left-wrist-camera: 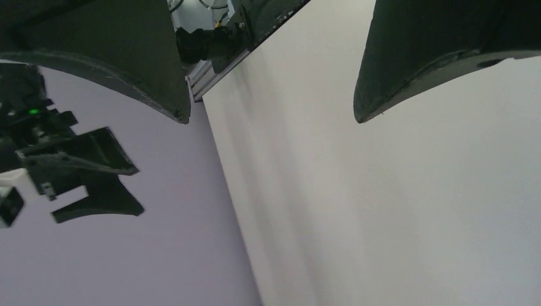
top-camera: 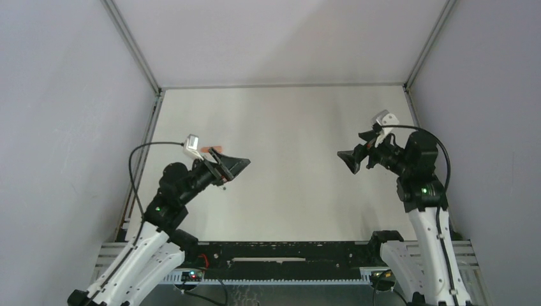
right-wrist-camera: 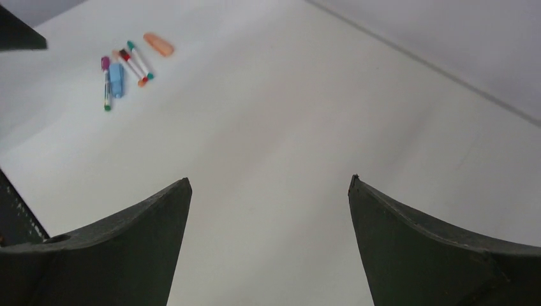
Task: Insert the pens into the pen caps
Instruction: Reset both arms
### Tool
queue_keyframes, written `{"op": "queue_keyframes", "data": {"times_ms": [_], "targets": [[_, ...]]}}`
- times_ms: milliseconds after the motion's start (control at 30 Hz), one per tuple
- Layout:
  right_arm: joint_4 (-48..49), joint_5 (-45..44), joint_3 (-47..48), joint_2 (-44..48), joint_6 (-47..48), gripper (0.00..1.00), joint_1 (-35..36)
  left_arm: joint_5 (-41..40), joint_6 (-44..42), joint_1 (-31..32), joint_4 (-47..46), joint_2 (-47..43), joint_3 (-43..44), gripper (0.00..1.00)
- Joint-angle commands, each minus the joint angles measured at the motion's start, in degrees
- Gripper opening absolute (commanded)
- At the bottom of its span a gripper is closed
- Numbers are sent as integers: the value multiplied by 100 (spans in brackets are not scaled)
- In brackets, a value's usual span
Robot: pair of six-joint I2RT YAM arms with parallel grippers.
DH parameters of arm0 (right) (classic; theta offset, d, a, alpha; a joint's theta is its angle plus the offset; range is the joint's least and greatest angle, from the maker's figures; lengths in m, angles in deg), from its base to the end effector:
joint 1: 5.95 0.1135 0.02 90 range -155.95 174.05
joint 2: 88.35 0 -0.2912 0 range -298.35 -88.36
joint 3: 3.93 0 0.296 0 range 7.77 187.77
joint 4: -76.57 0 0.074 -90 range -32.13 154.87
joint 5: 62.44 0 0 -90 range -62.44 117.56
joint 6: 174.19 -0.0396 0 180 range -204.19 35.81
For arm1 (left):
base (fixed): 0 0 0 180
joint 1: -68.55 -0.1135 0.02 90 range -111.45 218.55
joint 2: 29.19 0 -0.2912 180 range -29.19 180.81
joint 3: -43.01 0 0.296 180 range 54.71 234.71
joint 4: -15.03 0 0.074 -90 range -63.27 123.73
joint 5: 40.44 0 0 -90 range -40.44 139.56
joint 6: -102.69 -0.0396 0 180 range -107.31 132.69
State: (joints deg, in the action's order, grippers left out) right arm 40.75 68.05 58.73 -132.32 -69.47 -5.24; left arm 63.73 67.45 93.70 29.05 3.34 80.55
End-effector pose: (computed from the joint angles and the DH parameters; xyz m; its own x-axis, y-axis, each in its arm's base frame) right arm 0.1900 0.0281 0.3799 -0.1248 -0.1948 -0.9729 -0.6840 0.7271 -0.0579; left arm 0.1591 -0.0854 0.2783 -0.5971 -0.5945 -0.5386 0.2483 0.5015 -0.8288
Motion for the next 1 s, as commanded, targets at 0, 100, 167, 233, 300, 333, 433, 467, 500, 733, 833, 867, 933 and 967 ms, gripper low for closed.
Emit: {"op": "queue_keyframes", "data": {"times_ms": [0,100,167,233,300,333,433,467,500,733,833,867,933,967], "targets": [[458,-411,-40,457,-550,100,-27,-313,-1186,262,1288,-101,1444,100],[361,-678,297,387,-919,100,-216,-517,-1733,263,1980,-72,2200,100],[251,-1087,690,302,-1317,100,-219,-717,-2084,262,2376,-78,2607,100],[22,-1583,1183,212,-1618,100,-218,-881,-2318,263,2667,-103,2968,100],[-303,-2014,1729,135,-1756,100,-220,-1000,-2505,263,2972,-121,3314,100],[-449,-2231,1988,105,-1813,100,-218,-1056,-2588,263,3115,-124,3491,100],[-893,-2448,2631,3,-1817,100,-222,-1161,-2805,263,3425,-133,3926,100],[-1031,-2443,2822,-41,-1856,100,-227,-1177,-2858,263,3498,-137,4045,100],[-1148,-2353,2966,-78,-1854,100,-239,-1188,-2901,263,3546,-128,4155,100],[-1579,-1399,3486,-293,-2012,100,-541,-1149,-3164,263,3790,-73,4721,100],[-1589,-1065,3605,-391,-2142,100,-683,-1183,-3243,263,3860,-111,4779,100],[-1579,-979,3624,-415,-2186,100,-724,-1196,-3249,263,3869,-138,4769,100],[-1550,-802,3640,-461,-2233,100,-790,-1197,-3269,263,3884,-169,4765,100],[-1544,-753,3645,-470,-2256,100,-811,-1204,-3280,263,3889,-181,4763,100]]}}
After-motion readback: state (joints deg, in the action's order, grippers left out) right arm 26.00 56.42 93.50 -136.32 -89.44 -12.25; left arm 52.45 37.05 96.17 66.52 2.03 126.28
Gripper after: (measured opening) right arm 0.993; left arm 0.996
